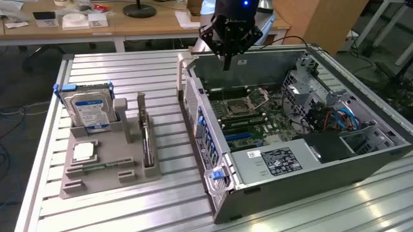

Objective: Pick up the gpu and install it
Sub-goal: 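Reach for the gpu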

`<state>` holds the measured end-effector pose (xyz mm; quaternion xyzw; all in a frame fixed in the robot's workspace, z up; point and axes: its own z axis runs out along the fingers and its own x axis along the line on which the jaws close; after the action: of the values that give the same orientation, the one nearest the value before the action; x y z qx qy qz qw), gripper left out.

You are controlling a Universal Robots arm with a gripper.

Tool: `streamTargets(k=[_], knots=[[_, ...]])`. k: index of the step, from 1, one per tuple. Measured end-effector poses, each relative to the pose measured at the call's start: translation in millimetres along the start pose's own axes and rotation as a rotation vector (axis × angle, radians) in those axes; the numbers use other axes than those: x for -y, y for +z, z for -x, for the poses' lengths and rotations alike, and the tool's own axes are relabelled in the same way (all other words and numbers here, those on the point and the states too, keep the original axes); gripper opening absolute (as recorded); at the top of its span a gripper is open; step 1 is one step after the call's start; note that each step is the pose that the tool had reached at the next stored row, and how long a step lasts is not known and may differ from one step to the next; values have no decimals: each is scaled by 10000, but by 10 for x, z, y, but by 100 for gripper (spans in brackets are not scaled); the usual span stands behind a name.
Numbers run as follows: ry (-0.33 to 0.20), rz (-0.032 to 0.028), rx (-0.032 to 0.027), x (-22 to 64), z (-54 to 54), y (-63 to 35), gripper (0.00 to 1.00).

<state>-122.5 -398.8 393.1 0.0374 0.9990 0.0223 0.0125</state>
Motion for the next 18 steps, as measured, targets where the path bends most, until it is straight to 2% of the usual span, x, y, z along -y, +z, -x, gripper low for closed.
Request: streamTargets(k=[7, 18], knots=[[0, -1, -1, 3, -41, -1, 11], [-3, 0, -1, 21, -260, -5, 11]])
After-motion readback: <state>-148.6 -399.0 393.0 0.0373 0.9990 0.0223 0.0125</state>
